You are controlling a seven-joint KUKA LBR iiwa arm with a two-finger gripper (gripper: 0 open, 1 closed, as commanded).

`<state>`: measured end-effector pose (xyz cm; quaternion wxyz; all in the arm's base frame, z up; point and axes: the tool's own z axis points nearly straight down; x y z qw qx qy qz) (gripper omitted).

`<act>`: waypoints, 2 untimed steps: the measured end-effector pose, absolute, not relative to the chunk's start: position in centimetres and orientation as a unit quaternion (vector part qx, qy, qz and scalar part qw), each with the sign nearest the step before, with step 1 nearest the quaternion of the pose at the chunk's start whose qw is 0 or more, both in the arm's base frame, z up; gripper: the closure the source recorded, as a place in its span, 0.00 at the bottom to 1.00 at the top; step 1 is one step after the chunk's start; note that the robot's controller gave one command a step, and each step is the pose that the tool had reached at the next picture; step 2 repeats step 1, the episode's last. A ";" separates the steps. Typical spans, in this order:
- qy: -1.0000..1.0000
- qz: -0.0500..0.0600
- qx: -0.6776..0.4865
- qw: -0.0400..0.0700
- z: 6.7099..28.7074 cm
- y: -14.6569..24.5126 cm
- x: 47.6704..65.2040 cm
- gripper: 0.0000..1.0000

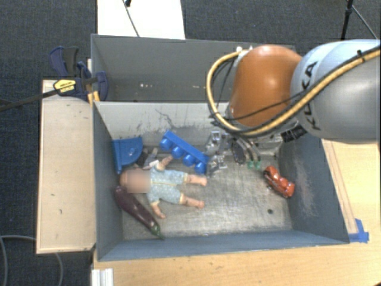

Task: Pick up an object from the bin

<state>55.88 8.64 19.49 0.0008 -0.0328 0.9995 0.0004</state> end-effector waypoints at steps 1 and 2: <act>0.998 0.000 -0.057 -0.002 23.4 8.3 56.7 1.00; 0.998 0.000 -0.057 -0.002 23.4 8.3 56.7 1.00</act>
Offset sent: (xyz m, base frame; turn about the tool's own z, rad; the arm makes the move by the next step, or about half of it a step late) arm 0.0125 0.0208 0.1592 0.0252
